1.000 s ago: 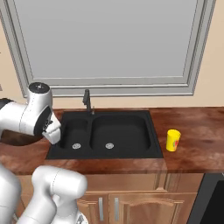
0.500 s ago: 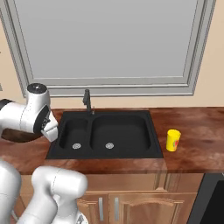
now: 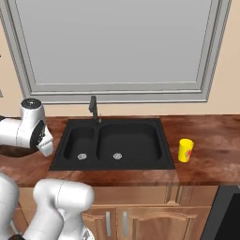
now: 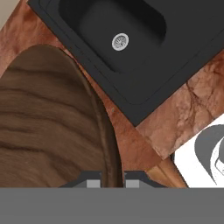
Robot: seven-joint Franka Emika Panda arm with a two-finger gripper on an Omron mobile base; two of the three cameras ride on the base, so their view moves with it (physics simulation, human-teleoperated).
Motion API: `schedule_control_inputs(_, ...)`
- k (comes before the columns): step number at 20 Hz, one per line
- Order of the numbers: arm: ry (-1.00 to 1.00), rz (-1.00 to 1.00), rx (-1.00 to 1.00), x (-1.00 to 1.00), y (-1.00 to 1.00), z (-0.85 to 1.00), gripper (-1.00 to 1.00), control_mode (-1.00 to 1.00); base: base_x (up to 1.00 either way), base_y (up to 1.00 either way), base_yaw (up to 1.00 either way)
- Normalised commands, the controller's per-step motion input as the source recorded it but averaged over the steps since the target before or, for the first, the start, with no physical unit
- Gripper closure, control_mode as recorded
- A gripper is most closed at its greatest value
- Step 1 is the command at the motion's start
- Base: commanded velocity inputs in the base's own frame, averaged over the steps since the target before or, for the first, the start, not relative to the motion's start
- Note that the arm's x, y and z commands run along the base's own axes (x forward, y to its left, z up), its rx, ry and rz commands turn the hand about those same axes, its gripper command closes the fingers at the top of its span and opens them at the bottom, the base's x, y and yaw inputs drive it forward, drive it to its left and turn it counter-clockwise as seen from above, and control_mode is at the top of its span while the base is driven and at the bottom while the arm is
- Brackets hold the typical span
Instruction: Pick the cup and bowl from the counter and place them on the counter next to the sink.
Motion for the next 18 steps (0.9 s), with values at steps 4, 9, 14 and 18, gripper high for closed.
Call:
schedule_control_inputs(4,0.06,-0.03,0.0,0.26,0.14,-0.52,1.0,-1.0,0.0,0.0,0.0)
schedule_control_inputs(9,0.05,-0.07,0.0,0.34,0.18,-0.5,1.0,-1.0,0.0,0.0,0.0)
schedule_control_inputs(14,0.01,-0.06,0.0,0.34,0.21,-0.33,1.0,-1.0,0.0,0.0,0.0)
schedule_control_inputs(18,0.02,-0.06,0.0,0.3,0.23,-0.3,1.0,-1.0,0.0,0.0,0.0)
